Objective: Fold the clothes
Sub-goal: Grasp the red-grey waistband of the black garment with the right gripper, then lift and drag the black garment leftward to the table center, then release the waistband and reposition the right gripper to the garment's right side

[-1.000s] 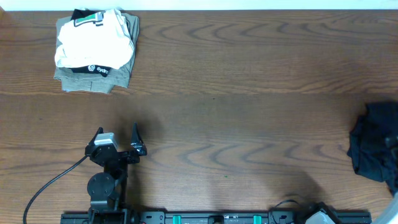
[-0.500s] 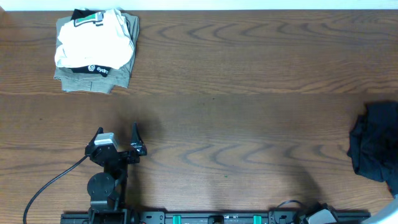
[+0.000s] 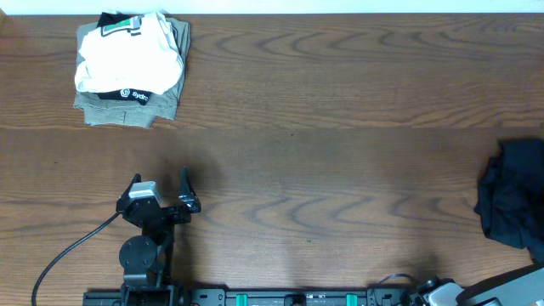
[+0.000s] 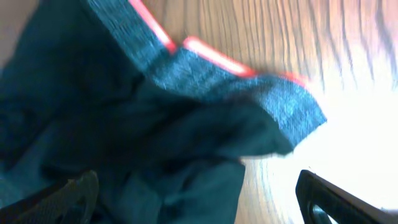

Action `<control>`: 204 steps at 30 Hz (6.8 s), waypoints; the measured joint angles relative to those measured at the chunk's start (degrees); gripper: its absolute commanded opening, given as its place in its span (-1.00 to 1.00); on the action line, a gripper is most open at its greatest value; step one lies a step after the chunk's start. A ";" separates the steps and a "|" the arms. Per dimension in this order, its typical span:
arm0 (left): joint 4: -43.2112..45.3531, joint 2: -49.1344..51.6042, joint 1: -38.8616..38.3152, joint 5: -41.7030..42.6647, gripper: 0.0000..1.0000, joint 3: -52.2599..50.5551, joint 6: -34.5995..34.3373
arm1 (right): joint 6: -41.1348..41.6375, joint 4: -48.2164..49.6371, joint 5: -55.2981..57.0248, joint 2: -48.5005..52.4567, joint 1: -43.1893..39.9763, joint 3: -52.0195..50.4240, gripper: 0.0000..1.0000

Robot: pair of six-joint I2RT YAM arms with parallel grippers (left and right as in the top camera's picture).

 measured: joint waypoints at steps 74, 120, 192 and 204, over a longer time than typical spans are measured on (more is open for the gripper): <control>0.00 0.00 0.00 0.00 0.96 0.00 0.00 | -5.68 9.70 -20.63 -8.72 49.09 0.50 -0.99; 0.00 0.00 0.00 -0.02 0.96 0.00 0.00 | -13.88 -5.68 -7.58 -0.70 64.94 7.45 0.21; -0.02 0.00 0.00 0.00 0.96 0.00 0.00 | 7.54 70.95 -12.24 34.60 93.50 5.73 -0.97; 0.00 0.00 0.00 0.00 0.96 0.00 0.00 | 4.17 64.85 -13.66 36.63 98.51 17.68 0.48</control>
